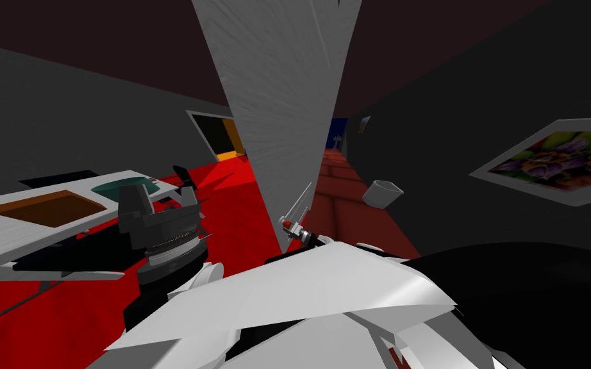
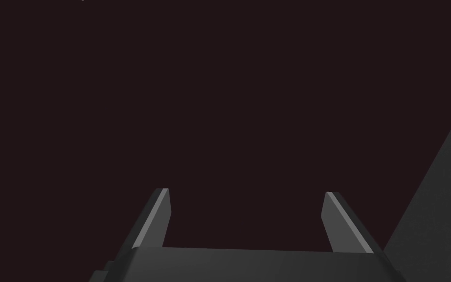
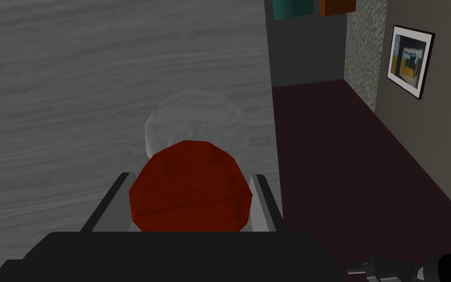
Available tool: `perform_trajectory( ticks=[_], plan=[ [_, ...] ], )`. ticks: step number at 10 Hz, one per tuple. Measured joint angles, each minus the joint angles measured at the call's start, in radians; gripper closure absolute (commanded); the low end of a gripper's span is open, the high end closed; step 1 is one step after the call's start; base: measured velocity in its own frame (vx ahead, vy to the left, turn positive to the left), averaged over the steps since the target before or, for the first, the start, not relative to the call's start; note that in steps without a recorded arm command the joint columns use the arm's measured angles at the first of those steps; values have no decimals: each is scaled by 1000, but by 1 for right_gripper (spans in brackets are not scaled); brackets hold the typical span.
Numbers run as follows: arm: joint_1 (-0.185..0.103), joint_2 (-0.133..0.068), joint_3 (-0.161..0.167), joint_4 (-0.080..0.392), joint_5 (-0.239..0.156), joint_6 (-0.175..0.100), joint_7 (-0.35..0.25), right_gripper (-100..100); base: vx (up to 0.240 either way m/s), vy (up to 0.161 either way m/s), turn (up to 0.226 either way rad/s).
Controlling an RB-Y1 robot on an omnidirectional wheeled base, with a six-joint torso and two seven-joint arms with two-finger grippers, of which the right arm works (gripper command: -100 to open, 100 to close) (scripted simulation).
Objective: Push the door open
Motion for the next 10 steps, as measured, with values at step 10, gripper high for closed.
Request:
perform_trajectory(
  ticks=[10],
  plan=[
    [-8,19,22,8,-50,0,-238,100,24,27,-24]
  ],
)
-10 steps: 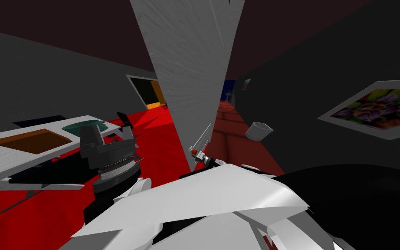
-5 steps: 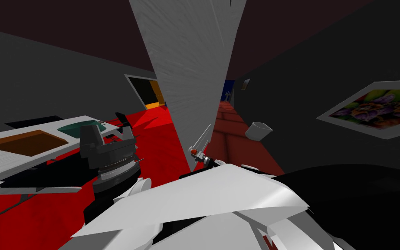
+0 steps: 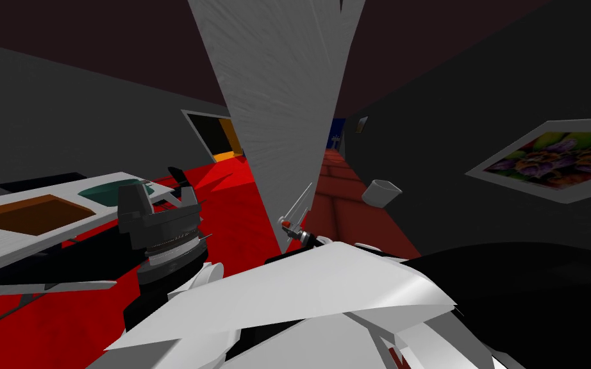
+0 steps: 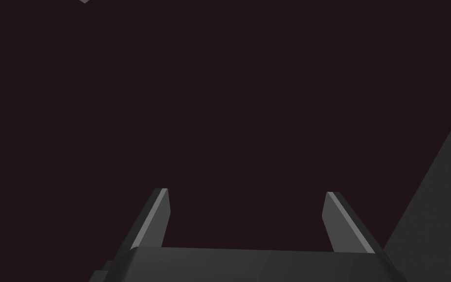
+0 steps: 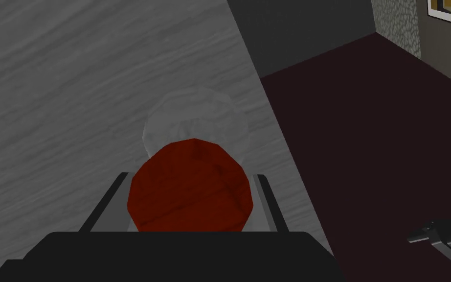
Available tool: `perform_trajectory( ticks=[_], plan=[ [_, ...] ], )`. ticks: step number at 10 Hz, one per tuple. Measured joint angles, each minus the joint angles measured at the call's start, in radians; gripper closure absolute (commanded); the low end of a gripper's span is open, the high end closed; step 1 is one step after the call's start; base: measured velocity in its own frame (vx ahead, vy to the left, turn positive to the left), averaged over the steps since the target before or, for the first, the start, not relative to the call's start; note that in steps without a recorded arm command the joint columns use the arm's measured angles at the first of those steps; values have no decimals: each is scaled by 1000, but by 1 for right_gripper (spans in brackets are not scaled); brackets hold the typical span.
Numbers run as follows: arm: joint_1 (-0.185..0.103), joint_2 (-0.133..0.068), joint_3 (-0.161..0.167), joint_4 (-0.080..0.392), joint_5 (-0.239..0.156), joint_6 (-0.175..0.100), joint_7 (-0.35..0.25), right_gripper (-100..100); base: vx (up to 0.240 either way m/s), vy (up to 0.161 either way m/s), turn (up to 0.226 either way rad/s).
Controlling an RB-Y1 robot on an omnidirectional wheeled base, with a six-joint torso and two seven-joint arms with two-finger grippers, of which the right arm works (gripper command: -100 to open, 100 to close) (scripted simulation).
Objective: Push the door open
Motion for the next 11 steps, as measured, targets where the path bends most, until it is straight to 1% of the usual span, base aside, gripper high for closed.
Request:
perform_trajectory(
  ticks=[1,5,6,10,11],
  plan=[
    [-2,4,3,4,-9,-1,-28,100,31,27,-25],
    [-4,9,12,1,-30,1,-120,100,29,29,-25],
    [-8,14,17,9,-40,-3,-150,100,31,39,-31],
    [-8,19,25,1,-65,3,-243,100,35,36,-35],
    [-11,24,29,5,-75,2,-270,100,44,32,-28]
  ],
)
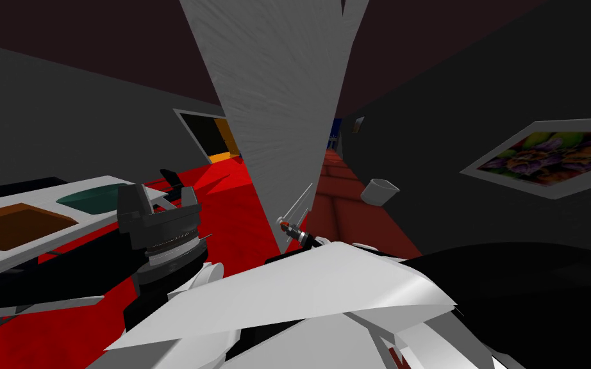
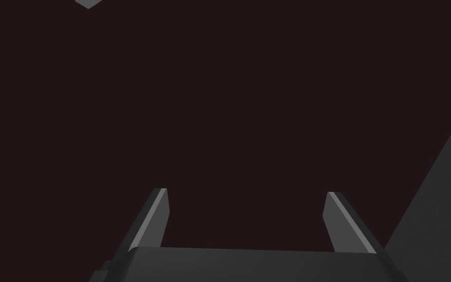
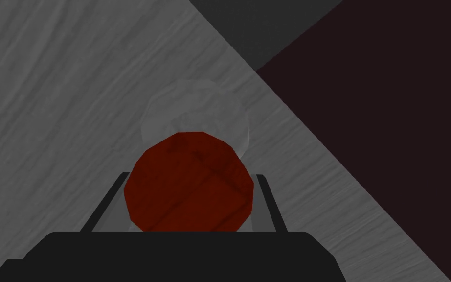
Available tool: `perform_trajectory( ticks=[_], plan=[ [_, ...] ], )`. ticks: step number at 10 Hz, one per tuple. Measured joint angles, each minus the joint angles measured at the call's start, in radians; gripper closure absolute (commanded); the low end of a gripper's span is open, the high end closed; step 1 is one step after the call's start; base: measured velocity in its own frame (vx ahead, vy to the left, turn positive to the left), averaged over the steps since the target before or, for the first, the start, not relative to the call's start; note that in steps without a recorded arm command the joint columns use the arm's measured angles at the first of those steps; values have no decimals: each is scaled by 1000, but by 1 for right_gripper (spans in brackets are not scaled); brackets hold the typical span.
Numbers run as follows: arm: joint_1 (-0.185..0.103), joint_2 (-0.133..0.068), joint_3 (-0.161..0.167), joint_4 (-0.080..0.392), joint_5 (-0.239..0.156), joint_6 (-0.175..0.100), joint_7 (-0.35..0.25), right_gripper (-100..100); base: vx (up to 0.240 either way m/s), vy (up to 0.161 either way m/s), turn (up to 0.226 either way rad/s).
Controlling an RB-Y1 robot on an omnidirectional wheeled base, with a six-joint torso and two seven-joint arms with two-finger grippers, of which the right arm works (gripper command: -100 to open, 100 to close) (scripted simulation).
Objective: Push the door open
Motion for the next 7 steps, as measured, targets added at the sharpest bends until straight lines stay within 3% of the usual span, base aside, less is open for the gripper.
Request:
perform_trajectory(
  ticks=[7],
  plan=[
    [-8,15,18,5,-51,0,-166,100,34,33,-33]
  ],
)
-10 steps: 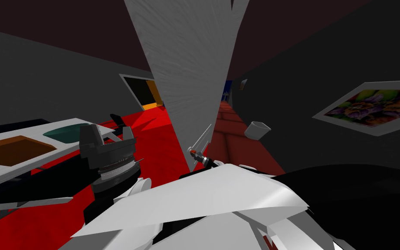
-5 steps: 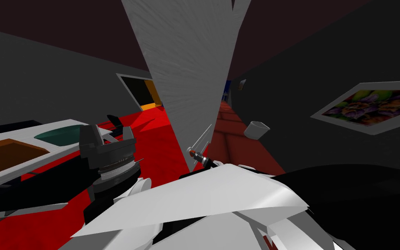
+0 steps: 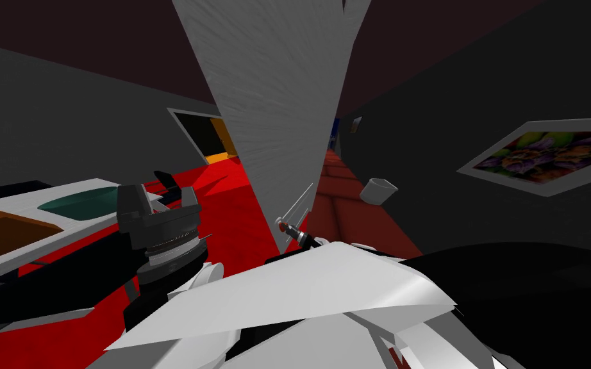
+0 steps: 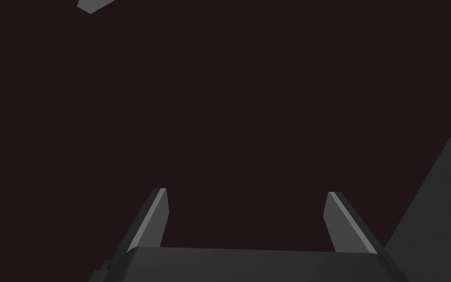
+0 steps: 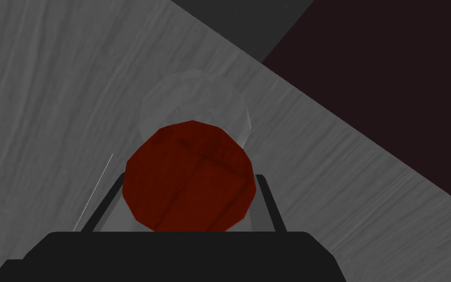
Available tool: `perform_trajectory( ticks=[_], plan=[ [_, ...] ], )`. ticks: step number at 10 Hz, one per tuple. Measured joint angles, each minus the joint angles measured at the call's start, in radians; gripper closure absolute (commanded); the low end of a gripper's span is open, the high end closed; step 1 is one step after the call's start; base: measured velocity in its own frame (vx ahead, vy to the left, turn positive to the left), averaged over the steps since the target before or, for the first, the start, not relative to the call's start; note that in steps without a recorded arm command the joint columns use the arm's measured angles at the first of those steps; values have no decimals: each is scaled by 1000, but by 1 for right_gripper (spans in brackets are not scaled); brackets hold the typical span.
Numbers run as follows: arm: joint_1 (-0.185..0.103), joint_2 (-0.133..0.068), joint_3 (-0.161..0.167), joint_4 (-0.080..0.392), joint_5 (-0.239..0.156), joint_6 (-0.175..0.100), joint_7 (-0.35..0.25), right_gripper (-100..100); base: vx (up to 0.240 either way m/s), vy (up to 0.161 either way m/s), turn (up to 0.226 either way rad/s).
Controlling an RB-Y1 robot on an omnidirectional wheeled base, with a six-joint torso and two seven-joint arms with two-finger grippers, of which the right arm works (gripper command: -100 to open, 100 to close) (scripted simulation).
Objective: Push the door open
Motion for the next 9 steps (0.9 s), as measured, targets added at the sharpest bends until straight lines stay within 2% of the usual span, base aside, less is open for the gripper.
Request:
perform_trajectory(
  ticks=[9],
  plan=[
    [-10,21,26,8,-69,1,-220,100,39,36,-36]
  ],
)
